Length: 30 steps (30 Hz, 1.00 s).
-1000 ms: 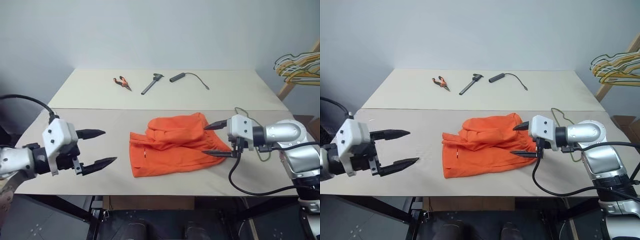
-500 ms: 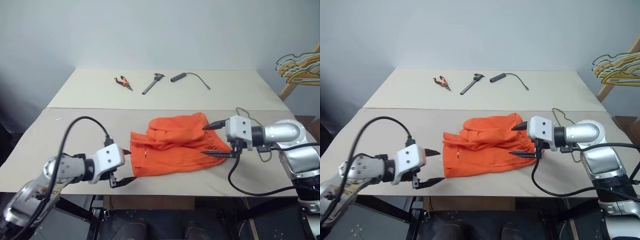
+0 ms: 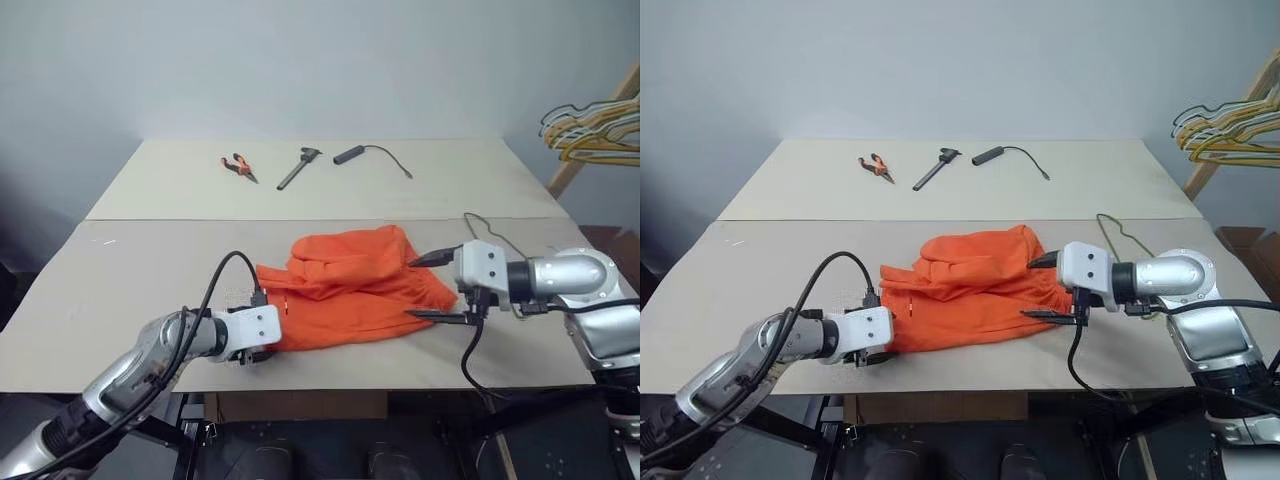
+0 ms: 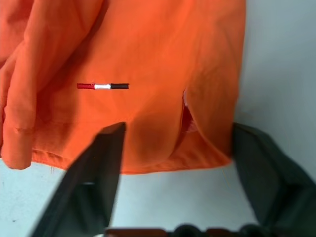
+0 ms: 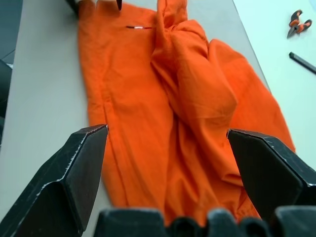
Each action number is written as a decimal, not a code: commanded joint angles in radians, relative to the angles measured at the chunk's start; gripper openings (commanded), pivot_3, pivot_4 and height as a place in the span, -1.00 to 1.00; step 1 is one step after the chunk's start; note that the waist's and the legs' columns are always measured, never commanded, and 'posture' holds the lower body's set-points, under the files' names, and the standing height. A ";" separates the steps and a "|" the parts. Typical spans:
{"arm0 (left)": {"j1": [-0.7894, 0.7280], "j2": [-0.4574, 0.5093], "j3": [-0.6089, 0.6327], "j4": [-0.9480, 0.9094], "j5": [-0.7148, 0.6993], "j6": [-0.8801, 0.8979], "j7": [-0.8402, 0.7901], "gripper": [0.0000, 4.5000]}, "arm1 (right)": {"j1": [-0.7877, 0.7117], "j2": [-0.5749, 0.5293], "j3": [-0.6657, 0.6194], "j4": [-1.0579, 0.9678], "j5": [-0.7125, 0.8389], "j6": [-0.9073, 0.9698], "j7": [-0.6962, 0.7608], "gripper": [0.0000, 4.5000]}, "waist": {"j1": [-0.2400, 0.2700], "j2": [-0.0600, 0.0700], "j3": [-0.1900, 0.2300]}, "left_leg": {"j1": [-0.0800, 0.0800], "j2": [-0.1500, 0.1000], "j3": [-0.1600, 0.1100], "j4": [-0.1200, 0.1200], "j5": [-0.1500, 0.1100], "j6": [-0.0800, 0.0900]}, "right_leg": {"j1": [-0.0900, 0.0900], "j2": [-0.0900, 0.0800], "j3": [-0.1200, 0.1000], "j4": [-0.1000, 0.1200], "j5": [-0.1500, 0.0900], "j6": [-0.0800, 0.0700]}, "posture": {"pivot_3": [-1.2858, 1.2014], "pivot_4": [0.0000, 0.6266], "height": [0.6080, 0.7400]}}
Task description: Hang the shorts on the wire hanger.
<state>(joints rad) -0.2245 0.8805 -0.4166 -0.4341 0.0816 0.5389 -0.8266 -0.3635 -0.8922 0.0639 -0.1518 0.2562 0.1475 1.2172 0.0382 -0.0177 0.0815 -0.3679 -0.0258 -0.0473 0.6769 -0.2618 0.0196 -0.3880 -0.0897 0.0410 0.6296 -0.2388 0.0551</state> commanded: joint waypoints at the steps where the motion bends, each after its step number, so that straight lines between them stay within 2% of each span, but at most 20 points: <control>1: -0.005 -0.014 0.015 0.040 0.025 0.002 0.001 -0.12 | 0.004 -0.022 -0.036 -0.035 0.005 0.001 -0.006 1.00 | -0.001 0.000 0.000 | 0.000 0.000 0.000 0.000 0.000 0.000 | 0.000 0.000 0.000 0.000 0.000 0.000 | 0.07 -0.83 1.00; 4: -0.014 -0.030 0.030 0.062 0.036 -0.007 0.020 -0.54 | 0.011 -0.027 -0.023 -0.023 -0.023 -0.026 -0.009 1.00 | -0.001 0.000 0.000 | 0.000 0.001 0.000 0.000 0.000 0.000 | 0.000 0.000 0.000 0.000 0.000 0.000 | 0.07 -0.83 1.00; 7: -0.026 -0.037 0.056 0.072 0.027 -0.008 0.022 -0.98 | 0.018 -0.031 0.014 0.027 -0.123 -0.128 -0.031 1.00 | -0.002 0.000 0.000 | 0.000 0.001 0.001 0.000 0.000 0.000 | 0.000 0.000 0.000 0.000 0.000 0.000 | 0.08 -0.85 1.00; 12: -0.031 -0.007 0.167 0.024 -0.052 -0.003 -0.040 -0.98 | -0.013 -0.020 0.096 0.177 -0.340 -0.349 -0.132 1.00 | -0.004 0.000 0.000 | -0.001 0.000 0.002 0.000 0.000 0.000 | -0.001 0.000 0.000 0.000 0.000 0.000 | 0.08 -0.86 1.00; 17: -0.033 0.013 0.303 -0.036 -0.138 0.035 -0.071 -0.98 | -0.059 -0.017 0.169 0.314 -0.488 -0.540 -0.215 1.00 | -0.013 0.000 0.000 | -0.001 0.000 0.002 0.000 0.000 0.000 | -0.002 0.000 0.001 0.000 0.000 0.000 | 0.10 -0.88 1.00; 22: -0.049 0.010 0.362 -0.055 -0.184 0.076 -0.068 -0.98 | -0.112 0.022 0.244 0.447 -0.635 -0.667 -0.329 1.00 | -0.025 0.000 0.000 | -0.001 0.000 0.002 0.000 0.000 0.000 | -0.002 0.000 0.001 0.000 0.000 0.000 | 0.10 -0.88 1.00; 25: -0.055 0.015 0.366 -0.056 -0.195 0.082 -0.068 -1.00 | -0.132 0.049 0.264 0.479 -0.666 -0.697 -0.366 0.72 | -0.031 -0.001 0.000 | 0.000 0.000 0.001 0.000 0.000 0.000 | -0.001 0.000 0.001 0.001 0.000 0.000 | 0.10 -0.88 1.00; 30: -0.065 0.021 0.368 -0.037 -0.203 0.073 -0.067 -1.00 | -0.142 0.076 0.267 0.496 -0.683 -0.714 -0.410 -0.06 | -0.038 -0.001 0.000 | 0.001 0.000 0.001 0.000 0.000 0.000 | -0.001 0.001 0.002 0.002 0.001 -0.001 | 0.09 -0.87 1.00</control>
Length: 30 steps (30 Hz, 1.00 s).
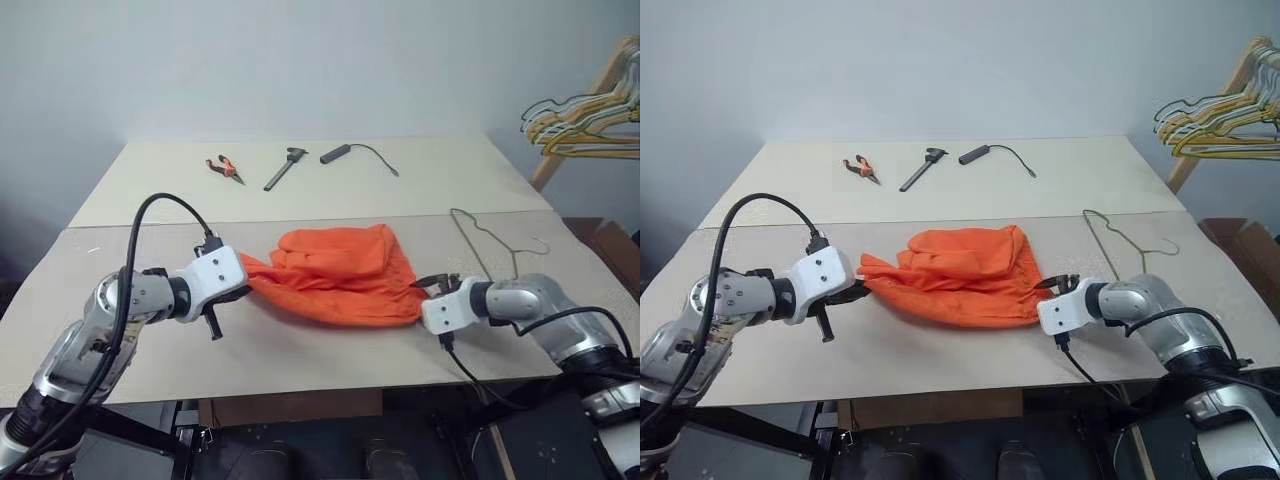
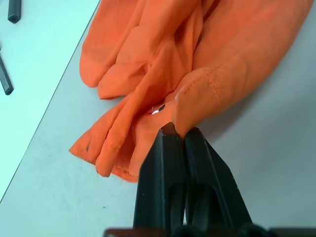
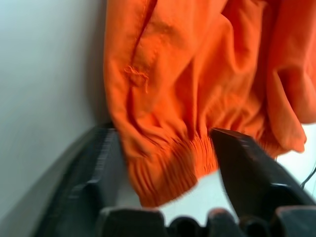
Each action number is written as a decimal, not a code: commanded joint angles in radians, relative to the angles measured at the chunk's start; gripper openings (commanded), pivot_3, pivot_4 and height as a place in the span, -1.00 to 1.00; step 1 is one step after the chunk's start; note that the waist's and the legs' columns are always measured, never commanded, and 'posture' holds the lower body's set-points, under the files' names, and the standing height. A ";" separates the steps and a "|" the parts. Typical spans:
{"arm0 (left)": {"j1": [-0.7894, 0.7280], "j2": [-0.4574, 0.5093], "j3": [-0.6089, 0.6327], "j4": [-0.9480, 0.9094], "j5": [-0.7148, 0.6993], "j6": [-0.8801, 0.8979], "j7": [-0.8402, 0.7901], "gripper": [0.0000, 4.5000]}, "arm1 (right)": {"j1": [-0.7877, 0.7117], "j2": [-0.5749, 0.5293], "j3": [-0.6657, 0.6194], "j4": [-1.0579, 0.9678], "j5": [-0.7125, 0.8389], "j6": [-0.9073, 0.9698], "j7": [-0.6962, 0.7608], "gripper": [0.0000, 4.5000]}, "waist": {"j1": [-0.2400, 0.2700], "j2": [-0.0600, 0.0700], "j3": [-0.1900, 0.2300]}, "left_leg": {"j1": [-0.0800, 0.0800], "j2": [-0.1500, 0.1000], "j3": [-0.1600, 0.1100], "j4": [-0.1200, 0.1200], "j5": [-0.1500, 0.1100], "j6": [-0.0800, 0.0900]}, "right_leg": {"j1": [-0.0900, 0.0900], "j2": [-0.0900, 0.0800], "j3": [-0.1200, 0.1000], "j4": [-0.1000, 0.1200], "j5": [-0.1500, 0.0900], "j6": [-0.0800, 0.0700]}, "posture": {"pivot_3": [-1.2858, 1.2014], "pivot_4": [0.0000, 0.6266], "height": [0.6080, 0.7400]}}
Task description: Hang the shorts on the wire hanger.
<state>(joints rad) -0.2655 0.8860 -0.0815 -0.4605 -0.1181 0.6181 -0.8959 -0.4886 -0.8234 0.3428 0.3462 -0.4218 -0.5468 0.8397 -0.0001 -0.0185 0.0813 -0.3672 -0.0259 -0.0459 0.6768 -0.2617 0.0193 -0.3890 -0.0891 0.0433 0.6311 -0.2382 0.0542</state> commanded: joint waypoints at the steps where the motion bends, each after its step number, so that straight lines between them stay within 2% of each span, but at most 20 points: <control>1: -0.024 0.018 0.035 -0.007 -0.005 -0.009 0.001 -1.00 | -0.016 0.009 -0.015 -0.001 -0.003 -0.022 -0.041 -0.20 | 0.000 0.000 0.000 | 0.000 0.000 0.000 0.000 0.000 0.000 | 0.000 0.000 0.000 0.000 0.000 0.000 | 0.09 -0.87 1.00; 4: -0.017 0.031 0.042 0.005 -0.011 -0.024 -0.006 -1.00 | -0.010 0.010 -0.030 -0.014 0.015 -0.025 -0.053 -0.71 | 0.000 0.000 0.000 | 0.000 0.000 0.000 0.000 0.000 0.000 | 0.000 0.000 0.000 0.000 0.000 0.000 | 0.07 -0.87 1.00; 6: 0.018 0.070 0.067 -0.001 -0.031 -0.071 -0.057 -1.00 | 0.002 -0.009 -0.043 -0.043 0.042 -0.026 -0.039 -0.97 | -0.002 0.000 0.000 | 0.000 0.000 0.000 0.000 0.000 0.000 | 0.000 -0.001 0.000 0.000 0.000 0.000 | 0.06 -0.86 1.00; 9: 0.135 0.159 0.167 0.014 -0.107 -0.270 -0.246 -1.00 | 0.024 -0.065 -0.068 -0.108 0.166 -0.054 0.043 -0.99 | -0.012 0.001 0.001 | -0.001 0.001 0.000 -0.001 0.000 0.000 | -0.001 -0.001 0.001 0.000 0.000 0.000 | 0.05 -0.85 1.00; 12: 0.237 0.218 0.297 0.053 -0.217 -0.416 -0.445 -1.00 | 0.041 -0.162 -0.085 -0.232 0.415 0.001 0.254 -0.99 | -0.014 0.004 0.003 | -0.001 0.002 0.001 -0.002 0.000 0.000 | -0.002 -0.002 0.001 -0.001 -0.001 -0.001 | 0.04 -0.85 1.00; 14: 0.216 0.209 0.306 0.091 -0.219 -0.445 -0.428 -1.00 | 0.008 -0.163 -0.100 -0.248 0.485 0.038 0.299 -0.99 | -0.014 0.004 0.004 | 0.000 0.003 0.002 -0.002 -0.001 0.000 | -0.001 -0.002 0.000 -0.002 -0.001 -0.002 | 0.03 -0.85 1.00; 16: 0.091 0.142 0.251 0.164 -0.165 -0.448 -0.313 -1.00 | -0.089 -0.090 -0.112 -0.194 0.493 0.102 0.268 -0.99 | -0.014 0.004 0.004 | 0.003 0.005 0.002 -0.001 0.000 0.000 | 0.002 -0.001 0.000 -0.002 0.000 -0.003 | 0.04 -0.88 1.00; 18: -0.090 0.022 0.191 0.265 -0.091 -0.425 -0.147 -1.00 | -0.227 0.011 -0.121 -0.079 0.422 0.150 0.164 -0.99 | -0.014 0.004 0.004 | 0.013 0.005 0.003 0.000 0.000 0.001 | 0.013 0.000 0.000 -0.001 -0.001 -0.003 | 0.04 -0.89 1.00; 20: -0.289 -0.091 0.152 0.397 -0.036 -0.367 -0.010 -1.00 | -0.374 0.111 -0.123 0.070 0.339 0.184 0.030 -0.99 | -0.014 0.003 0.004 | 0.021 0.004 0.002 0.000 0.001 0.000 | 0.020 0.002 -0.001 -0.001 -0.002 0.004 | 0.04 -0.92 1.00; 23: -0.648 -0.228 0.109 0.767 0.113 -0.424 0.269 -1.00 | -0.629 0.260 -0.114 0.359 0.204 0.231 -0.283 -0.99 | -0.013 -0.002 0.001 | 0.017 0.002 -0.002 0.000 0.005 -0.007 | 0.015 0.003 -0.001 0.000 0.006 -0.003 | 0.04 -0.97 1.00; 24: -0.752 -0.260 0.100 0.898 0.162 -0.466 0.378 -1.00 | -0.702 0.297 -0.109 0.448 0.161 0.236 -0.399 -0.99 | -0.015 -0.004 -0.001 | 0.013 0.001 -0.003 -0.001 0.006 -0.009 | 0.008 0.003 -0.001 0.002 0.007 -0.003 | 0.04 -0.99 1.00; 26: -0.984 -0.307 0.084 1.200 0.271 -0.579 0.697 -1.00 | -0.867 0.373 -0.130 0.619 0.111 0.265 -0.687 -0.99 | -0.019 -0.007 -0.003 | -0.003 -0.002 -0.004 -0.002 0.011 -0.018 | -0.012 0.001 0.000 0.009 0.008 -0.004 | 0.04 -1.00 1.00; 27: -1.070 -0.316 0.075 1.318 0.313 -0.633 0.830 -1.00 | -0.931 0.399 -0.148 0.683 0.106 0.272 -0.805 -0.99 | -0.022 -0.007 -0.005 | -0.013 -0.003 -0.003 -0.002 0.017 -0.028 | -0.023 -0.001 0.000 0.013 0.008 -0.004 | 0.04 -1.00 1.00; 29: -1.218 -0.315 0.062 1.487 0.382 -0.748 1.082 -1.00 | -1.032 0.418 -0.184 0.769 0.092 0.202 -1.066 -0.99 | -0.031 -0.007 -0.006 | -0.030 -0.005 -0.001 -0.006 0.020 -0.032 | -0.045 -0.004 0.001 0.019 0.008 -0.004 | 0.04 -1.00 1.00; 30: -1.267 -0.308 0.045 1.535 0.417 -0.825 1.180 -1.00 | -1.062 0.416 -0.201 0.793 0.095 0.160 -1.137 -0.99 | -0.034 -0.008 -0.007 | -0.039 -0.007 -0.001 -0.007 0.020 -0.032 | -0.057 -0.006 0.001 0.022 0.008 -0.004 | 0.04 -1.00 1.00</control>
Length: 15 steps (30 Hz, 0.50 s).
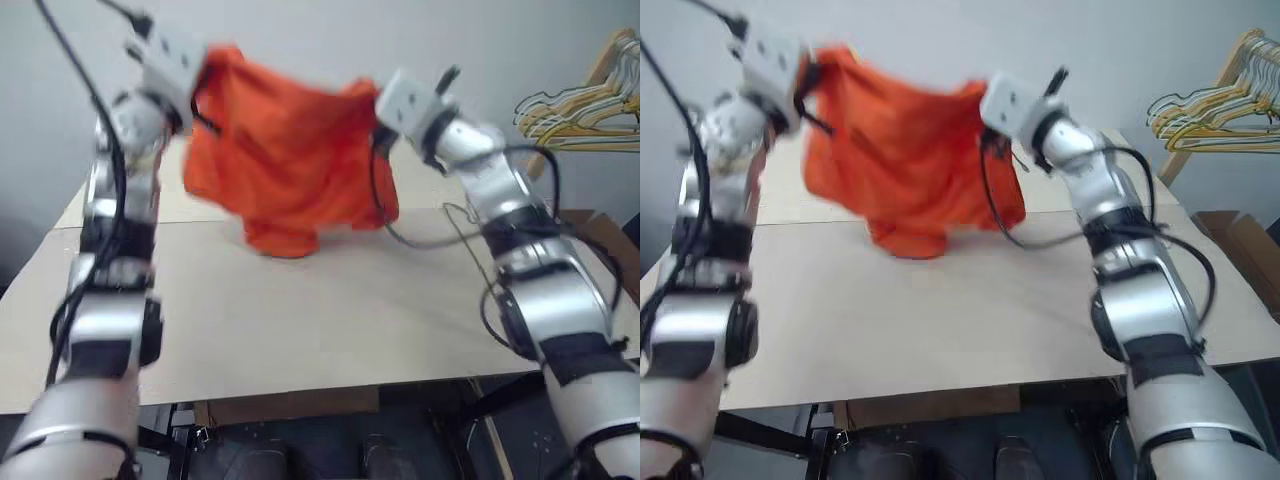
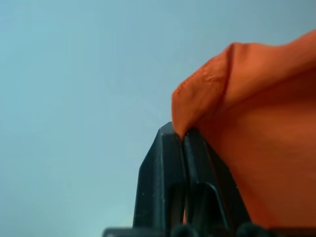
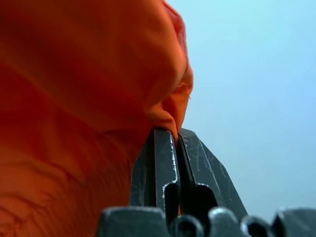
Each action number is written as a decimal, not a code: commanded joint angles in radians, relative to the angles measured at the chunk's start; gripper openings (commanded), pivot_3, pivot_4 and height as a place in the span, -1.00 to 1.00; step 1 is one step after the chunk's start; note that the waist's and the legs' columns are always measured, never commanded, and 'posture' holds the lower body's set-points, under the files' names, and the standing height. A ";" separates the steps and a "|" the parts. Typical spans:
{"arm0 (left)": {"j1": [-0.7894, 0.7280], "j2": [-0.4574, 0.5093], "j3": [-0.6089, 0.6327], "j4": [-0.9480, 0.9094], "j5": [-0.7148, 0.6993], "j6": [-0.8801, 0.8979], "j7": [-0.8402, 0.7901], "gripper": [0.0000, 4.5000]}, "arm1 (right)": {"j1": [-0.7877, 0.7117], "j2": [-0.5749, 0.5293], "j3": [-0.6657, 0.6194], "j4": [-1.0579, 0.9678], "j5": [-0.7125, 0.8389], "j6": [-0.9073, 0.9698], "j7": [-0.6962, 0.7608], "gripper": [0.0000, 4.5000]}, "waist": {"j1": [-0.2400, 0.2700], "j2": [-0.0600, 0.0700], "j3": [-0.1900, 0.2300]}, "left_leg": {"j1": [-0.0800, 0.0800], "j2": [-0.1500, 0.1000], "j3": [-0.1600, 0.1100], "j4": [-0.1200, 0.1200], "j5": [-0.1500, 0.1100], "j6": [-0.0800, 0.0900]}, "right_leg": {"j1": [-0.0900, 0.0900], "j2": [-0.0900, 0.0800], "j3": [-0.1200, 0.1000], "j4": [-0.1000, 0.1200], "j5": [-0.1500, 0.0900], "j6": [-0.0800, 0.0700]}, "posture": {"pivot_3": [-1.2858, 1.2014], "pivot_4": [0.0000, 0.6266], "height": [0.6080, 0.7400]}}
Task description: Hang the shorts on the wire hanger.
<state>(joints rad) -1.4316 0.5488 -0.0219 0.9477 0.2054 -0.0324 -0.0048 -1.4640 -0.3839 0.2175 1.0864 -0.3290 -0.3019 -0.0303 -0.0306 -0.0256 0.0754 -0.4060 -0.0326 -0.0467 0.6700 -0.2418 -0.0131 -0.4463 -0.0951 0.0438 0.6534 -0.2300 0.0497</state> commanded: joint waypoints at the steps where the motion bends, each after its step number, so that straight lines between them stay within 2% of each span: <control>1: -0.133 0.033 -0.025 0.160 0.116 -0.239 0.348 -1.00 | -0.104 -0.028 -0.084 0.069 -0.002 -0.127 -0.328 -0.99 | -0.008 -0.001 -0.001 | -0.006 -0.002 0.001 -0.003 0.000 0.000 | -0.010 -0.003 0.000 0.003 0.000 0.000 | 0.04 -1.00 1.00; 3: -0.155 0.028 -0.034 0.196 0.121 -0.343 0.358 -1.00 | -0.099 -0.053 -0.051 0.087 -0.058 -0.210 -0.418 -0.99 | -0.013 -0.001 -0.001 | -0.008 -0.004 0.002 -0.009 0.000 0.000 | -0.015 -0.005 -0.001 0.002 0.000 0.000 | 0.04 -1.00 1.00; 5: -0.120 0.026 -0.055 0.198 0.126 -0.458 0.304 -1.00 | -0.046 -0.075 -0.007 0.095 -0.105 -0.293 -0.417 -0.99 | -0.016 0.000 -0.003 | -0.008 -0.005 0.002 -0.011 -0.001 0.003 | -0.014 -0.005 -0.001 0.001 0.000 0.000 | 0.04 -1.00 1.00; 8: 0.011 0.028 -0.077 0.142 0.094 -0.586 0.125 -1.00 | 0.067 -0.114 0.067 0.099 -0.161 -0.417 -0.307 -0.99 | -0.021 -0.001 -0.010 | -0.008 -0.005 0.008 -0.011 -0.003 0.005 | -0.009 -0.005 -0.002 -0.009 0.000 0.000 | 0.03 -1.00 1.00; 11: 0.255 0.070 -0.105 -0.058 0.002 -0.646 -0.168 -1.00 | 0.199 -0.171 0.147 0.090 -0.200 -0.562 -0.117 -0.99 | -0.041 0.000 -0.010 | 0.002 -0.005 0.019 -0.009 0.000 0.010 | 0.005 -0.006 -0.001 -0.014 0.001 0.004 | 0.02 -1.00 1.00; 15: 0.695 0.227 -0.139 -0.562 -0.224 -0.433 -0.611 -1.00 | 0.339 -0.242 0.237 0.071 -0.211 -0.745 0.173 -0.99 | -0.100 0.000 -0.010 | 0.008 -0.005 0.020 -0.007 -0.002 0.022 | 0.010 -0.006 0.003 -0.011 0.006 0.007 | 0.00 -0.94 1.00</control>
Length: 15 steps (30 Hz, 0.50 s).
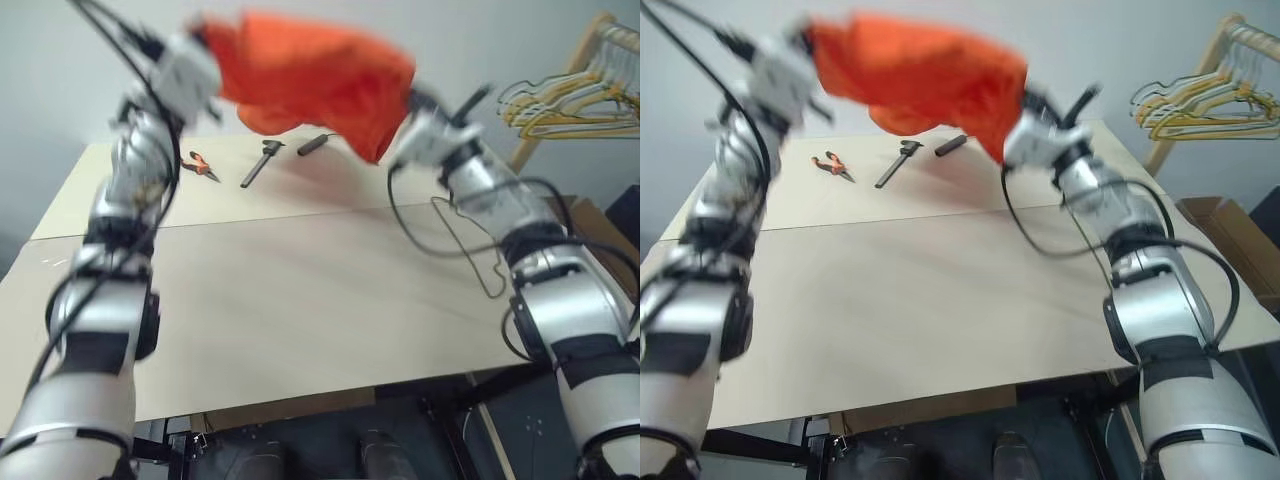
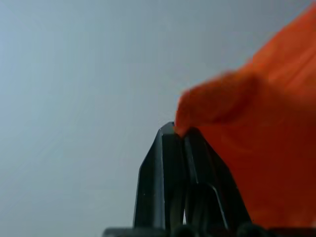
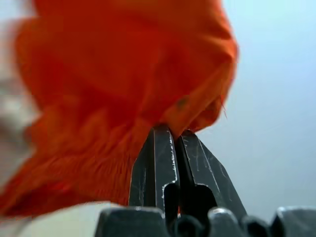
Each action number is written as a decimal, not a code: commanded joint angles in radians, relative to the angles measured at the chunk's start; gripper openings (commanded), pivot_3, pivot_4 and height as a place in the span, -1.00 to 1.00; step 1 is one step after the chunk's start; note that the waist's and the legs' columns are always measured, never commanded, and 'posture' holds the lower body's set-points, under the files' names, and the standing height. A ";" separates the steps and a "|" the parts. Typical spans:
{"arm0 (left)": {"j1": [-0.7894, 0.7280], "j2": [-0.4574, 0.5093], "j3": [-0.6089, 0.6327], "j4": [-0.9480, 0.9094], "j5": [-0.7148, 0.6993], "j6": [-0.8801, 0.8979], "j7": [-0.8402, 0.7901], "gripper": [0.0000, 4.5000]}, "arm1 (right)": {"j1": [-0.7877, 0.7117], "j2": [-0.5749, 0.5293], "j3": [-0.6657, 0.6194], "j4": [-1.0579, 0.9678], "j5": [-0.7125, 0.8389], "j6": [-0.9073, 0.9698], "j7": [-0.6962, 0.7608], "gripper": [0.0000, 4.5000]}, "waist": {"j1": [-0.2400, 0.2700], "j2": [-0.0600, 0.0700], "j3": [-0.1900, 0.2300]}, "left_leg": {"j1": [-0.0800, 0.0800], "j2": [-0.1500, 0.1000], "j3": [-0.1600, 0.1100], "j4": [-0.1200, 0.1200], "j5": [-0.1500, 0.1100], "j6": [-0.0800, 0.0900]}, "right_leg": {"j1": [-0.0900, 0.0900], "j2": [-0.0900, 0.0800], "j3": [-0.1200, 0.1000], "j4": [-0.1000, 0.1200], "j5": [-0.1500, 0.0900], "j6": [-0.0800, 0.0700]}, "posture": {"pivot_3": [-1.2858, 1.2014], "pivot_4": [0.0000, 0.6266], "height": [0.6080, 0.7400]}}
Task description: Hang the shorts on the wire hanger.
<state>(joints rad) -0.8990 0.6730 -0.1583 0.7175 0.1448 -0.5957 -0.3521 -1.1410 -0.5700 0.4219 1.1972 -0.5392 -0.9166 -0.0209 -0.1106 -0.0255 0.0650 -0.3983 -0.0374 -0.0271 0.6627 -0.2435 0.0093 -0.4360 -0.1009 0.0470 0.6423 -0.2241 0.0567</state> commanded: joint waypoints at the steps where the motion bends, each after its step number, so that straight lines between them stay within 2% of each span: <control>1: 0.273 0.149 0.004 -0.457 -0.203 0.215 -0.323 -1.00 | 0.042 -0.069 0.057 -0.047 -0.020 -0.156 0.202 -0.99 | -0.037 0.000 0.000 | 0.000 0.001 -0.004 0.000 0.000 0.000 | -0.001 0.000 0.001 0.001 0.000 0.000 | 0.00 -0.94 1.00; 5: 0.670 0.349 0.064 -0.848 -0.269 0.448 -0.489 -1.00 | 0.131 -0.101 0.133 -0.085 -0.101 -0.215 0.263 -0.99 | -0.094 0.000 0.000 | 0.002 0.004 -0.006 0.001 -0.002 0.004 | -0.001 0.003 0.007 0.002 0.000 0.000 | 0.00 -0.88 1.00; 7: 0.821 0.433 0.112 -0.967 -0.277 0.520 -0.541 -1.00 | 0.165 -0.104 0.146 -0.105 -0.114 -0.222 0.284 -0.99 | -0.098 0.001 0.001 | 0.012 0.004 -0.006 -0.001 -0.004 0.006 | 0.007 0.005 0.011 0.002 0.000 0.000 | 0.00 -0.87 1.00; 10: 0.967 0.516 0.195 -1.083 -0.320 0.625 -0.618 -1.00 | 0.192 -0.117 0.158 -0.133 -0.149 -0.214 0.282 -0.99 | -0.095 0.001 0.009 | 0.030 0.005 -0.004 -0.002 -0.007 0.011 | 0.024 0.005 0.012 -0.003 -0.001 0.000 | 0.00 -0.85 1.00; 13: 1.093 0.574 0.293 -1.165 -0.350 0.667 -0.713 -1.00 | 0.212 -0.136 0.173 -0.162 -0.207 -0.207 0.255 -0.99 | -0.085 0.002 0.014 | 0.057 0.007 -0.003 -0.002 -0.010 0.014 | 0.051 0.006 0.012 -0.005 -0.006 0.002 | 0.00 -0.85 1.00; 15: 1.163 0.592 0.353 -1.208 -0.357 0.682 -0.769 -1.00 | 0.224 -0.145 0.178 -0.181 -0.234 -0.204 0.235 -0.99 | -0.075 0.002 0.014 | 0.064 0.010 -0.001 -0.002 -0.011 0.013 | 0.059 0.008 0.012 -0.009 -0.010 0.007 | -0.01 -0.86 1.00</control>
<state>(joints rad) 0.2422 1.2443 0.1349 -0.4524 -0.1968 0.0703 -1.0731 -0.9192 -0.6920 0.6067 1.0372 -0.7569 -1.1244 0.2364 -0.1861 -0.0234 0.0794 -0.3342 -0.0260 -0.0285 0.6606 -0.2547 0.0226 -0.3762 -0.0920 0.0592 0.6324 -0.2343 0.0629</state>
